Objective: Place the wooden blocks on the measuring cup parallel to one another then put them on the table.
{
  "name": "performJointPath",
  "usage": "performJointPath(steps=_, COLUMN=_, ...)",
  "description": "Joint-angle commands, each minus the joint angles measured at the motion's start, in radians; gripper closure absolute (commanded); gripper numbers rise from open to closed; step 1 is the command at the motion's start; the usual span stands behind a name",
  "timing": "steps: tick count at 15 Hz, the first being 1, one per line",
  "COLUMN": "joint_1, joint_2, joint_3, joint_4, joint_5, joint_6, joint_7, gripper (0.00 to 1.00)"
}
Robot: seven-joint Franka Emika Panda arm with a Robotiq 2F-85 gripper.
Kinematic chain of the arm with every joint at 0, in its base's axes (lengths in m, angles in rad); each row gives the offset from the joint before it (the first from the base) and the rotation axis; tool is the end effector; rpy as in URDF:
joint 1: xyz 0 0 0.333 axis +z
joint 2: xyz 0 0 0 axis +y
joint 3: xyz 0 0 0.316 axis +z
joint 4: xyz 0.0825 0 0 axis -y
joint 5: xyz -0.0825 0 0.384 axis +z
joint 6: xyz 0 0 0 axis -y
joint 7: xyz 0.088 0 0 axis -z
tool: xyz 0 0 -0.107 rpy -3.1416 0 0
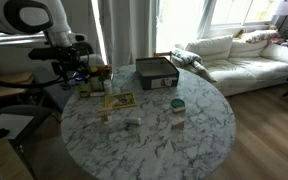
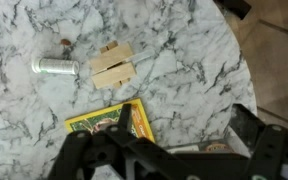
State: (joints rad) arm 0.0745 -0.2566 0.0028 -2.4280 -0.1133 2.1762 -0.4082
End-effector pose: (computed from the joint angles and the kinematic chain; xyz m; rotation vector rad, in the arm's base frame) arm 0.4507 0.0306 0.4043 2.9336 0.8273 -0.0164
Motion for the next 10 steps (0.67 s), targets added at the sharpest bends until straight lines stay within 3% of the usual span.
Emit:
performJointPath(steps=1, joint_1=-0.027, joint_2=0.117, joint_3=-0.064, joint_4=0.018, joint_5=-0.057, joint_6=0.055, joint_7=-0.229, gripper=0.00)
performJointPath(steps=5, joint_1=-0.078, joint_2=0.209, joint_3=-0.106, joint_4=-0.003, joint_5=-0.096, joint_6=0.249, joint_7=-0.438, gripper=0.00)
performJointPath(steps=10, joint_1=-0.127, joint_2=0.282, joint_3=-0.111, joint_4=-0.057, joint_5=0.000, joint_6=0.469, joint_7=-0.676, gripper=0.00)
